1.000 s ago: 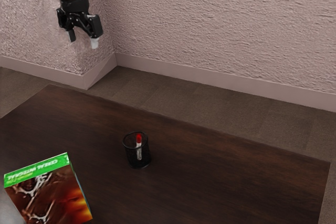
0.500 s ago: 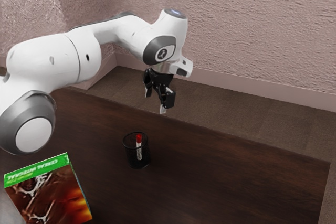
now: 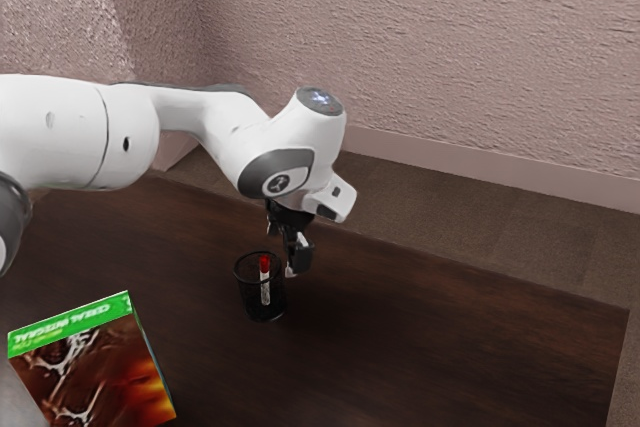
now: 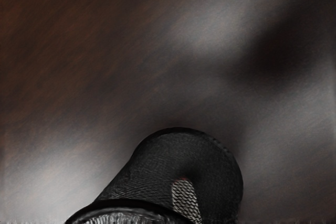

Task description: Take the marker out of the pen holder and place it to the left of the pen holder.

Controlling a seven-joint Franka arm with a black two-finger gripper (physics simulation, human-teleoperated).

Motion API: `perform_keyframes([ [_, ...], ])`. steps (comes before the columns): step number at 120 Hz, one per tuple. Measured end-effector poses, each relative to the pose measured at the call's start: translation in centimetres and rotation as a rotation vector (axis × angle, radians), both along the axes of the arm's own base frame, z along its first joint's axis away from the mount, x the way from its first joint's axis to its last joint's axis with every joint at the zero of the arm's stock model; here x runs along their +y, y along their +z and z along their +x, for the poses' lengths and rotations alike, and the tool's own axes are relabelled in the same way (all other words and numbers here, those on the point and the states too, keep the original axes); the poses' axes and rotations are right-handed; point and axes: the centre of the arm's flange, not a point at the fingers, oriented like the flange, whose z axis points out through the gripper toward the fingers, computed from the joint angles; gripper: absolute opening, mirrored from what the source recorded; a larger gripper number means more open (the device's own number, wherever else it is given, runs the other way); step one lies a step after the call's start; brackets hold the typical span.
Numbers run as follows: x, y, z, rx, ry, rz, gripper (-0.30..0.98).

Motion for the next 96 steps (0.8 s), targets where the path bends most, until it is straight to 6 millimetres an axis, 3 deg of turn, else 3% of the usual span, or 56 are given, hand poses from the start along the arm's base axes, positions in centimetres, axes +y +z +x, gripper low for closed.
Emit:
perform_keyframes([
  [15, 0.2, 1.2, -1.7, -0.021, -0.017, -0.012, 0.69],
  [35, 0.0, 0.6, -4.5, -0.002, -0.042, -0.018, 0.69],
  [48, 0.0, 1.2, -5.3, -0.016, -0.056, -0.015, 0.67],
  [79, 1.2, 1.0, -5.8, -0.020, -0.041, -0.003, 0.37],
  [96, 1.3, 1.0, -5.7, -0.028, -0.046, 0.007, 0.27],
])
